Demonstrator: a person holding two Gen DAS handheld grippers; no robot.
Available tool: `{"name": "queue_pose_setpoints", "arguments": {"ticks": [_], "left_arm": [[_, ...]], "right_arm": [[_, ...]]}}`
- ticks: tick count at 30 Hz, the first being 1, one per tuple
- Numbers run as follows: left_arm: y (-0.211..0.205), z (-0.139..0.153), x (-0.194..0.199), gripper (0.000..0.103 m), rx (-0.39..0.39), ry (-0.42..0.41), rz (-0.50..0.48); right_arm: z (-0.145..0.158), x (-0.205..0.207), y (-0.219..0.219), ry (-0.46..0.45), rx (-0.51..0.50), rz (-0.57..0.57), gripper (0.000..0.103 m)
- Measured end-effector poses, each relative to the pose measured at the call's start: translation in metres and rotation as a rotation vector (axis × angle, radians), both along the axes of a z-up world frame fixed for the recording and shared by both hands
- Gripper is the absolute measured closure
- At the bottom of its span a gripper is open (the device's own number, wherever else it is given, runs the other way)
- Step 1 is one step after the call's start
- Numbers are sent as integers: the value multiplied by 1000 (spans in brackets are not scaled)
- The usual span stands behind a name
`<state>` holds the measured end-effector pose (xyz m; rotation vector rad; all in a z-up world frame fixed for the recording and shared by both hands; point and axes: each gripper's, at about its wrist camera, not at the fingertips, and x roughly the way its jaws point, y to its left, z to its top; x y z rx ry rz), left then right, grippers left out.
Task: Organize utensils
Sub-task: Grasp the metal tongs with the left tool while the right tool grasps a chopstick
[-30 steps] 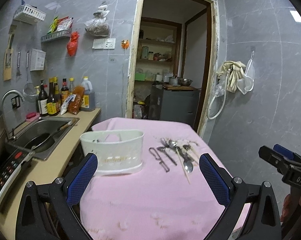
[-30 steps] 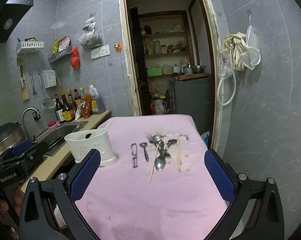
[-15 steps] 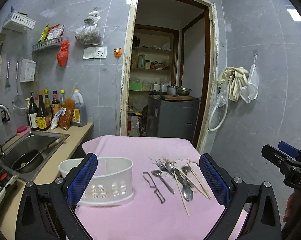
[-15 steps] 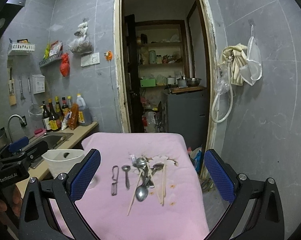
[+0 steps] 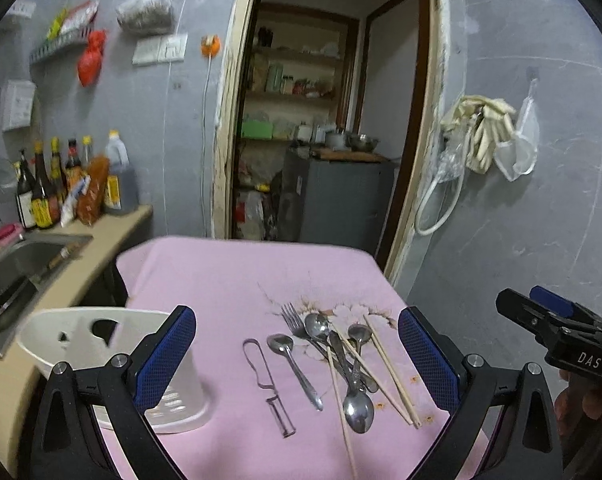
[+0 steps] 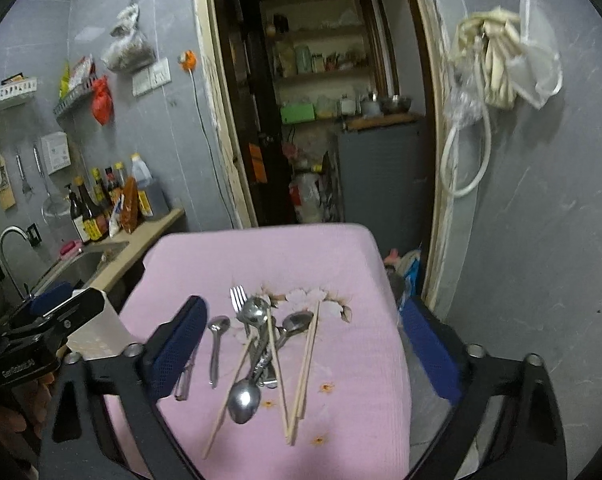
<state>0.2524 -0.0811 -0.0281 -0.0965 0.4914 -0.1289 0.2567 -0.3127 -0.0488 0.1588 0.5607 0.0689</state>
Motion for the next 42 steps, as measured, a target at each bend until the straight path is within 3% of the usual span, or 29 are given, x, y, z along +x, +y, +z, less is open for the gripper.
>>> {"name": "queue_pose_setpoints", "arguments": {"ticks": [2,17,25,32,39,42], "left_arm": [[-5,-9,15,9,-5,36,6],[-28,-88,110,40,32,332,144],[-19,-117,141,45,43,459,251],[-8,-132,157,47,45,539,313],[-2,-140,170,51,37,607,309],[-3,-142,172,52,48,630,299]], "right_arm": [[-12,15,-1,42,1,16,28],[-115,122,0,342,106,117,76],[-150,163,10,435,147,168,80],[-163,187,11,477,172,179,86],[-171,204,12,522,187,186,89],[-174,207,9,539,202,181,97]]}}
